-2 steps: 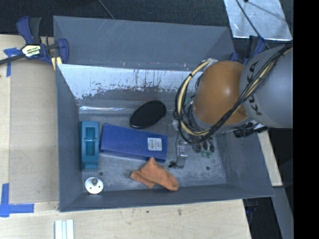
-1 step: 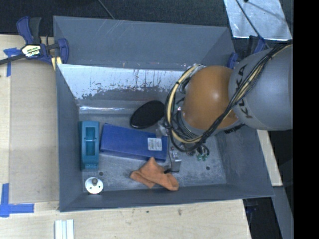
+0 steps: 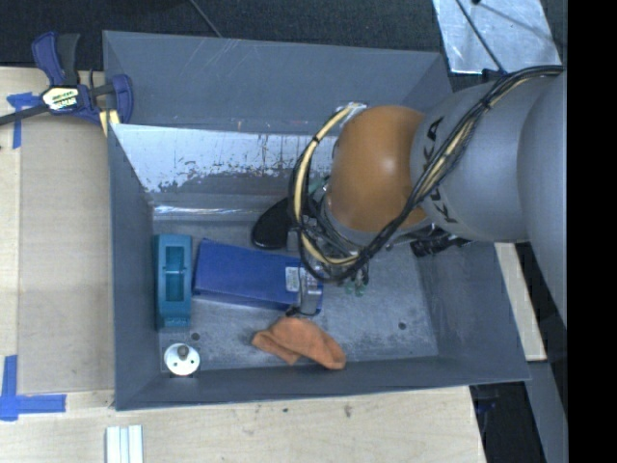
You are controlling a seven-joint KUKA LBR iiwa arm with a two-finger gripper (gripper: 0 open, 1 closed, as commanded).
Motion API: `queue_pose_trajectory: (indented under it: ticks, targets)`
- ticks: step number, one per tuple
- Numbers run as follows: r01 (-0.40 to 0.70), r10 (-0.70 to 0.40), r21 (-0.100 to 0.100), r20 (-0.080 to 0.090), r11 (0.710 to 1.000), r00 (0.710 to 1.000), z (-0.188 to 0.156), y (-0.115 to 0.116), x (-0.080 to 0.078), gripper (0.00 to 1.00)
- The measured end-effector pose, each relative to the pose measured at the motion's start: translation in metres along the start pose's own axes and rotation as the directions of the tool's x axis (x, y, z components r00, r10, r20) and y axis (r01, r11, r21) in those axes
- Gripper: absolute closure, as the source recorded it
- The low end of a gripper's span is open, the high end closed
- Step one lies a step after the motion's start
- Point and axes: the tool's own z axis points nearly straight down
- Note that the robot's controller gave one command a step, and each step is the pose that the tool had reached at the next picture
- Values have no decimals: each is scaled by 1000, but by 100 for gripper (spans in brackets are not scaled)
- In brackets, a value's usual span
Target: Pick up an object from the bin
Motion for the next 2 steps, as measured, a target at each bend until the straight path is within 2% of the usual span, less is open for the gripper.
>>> queue_pose_trajectory:
  ticks: [1,2]
  targets:
    - [-92,92,0,3,996,996,47,10,-5,0]
    - [-103,103,-1,1,995,995,60,-2,-9,100]
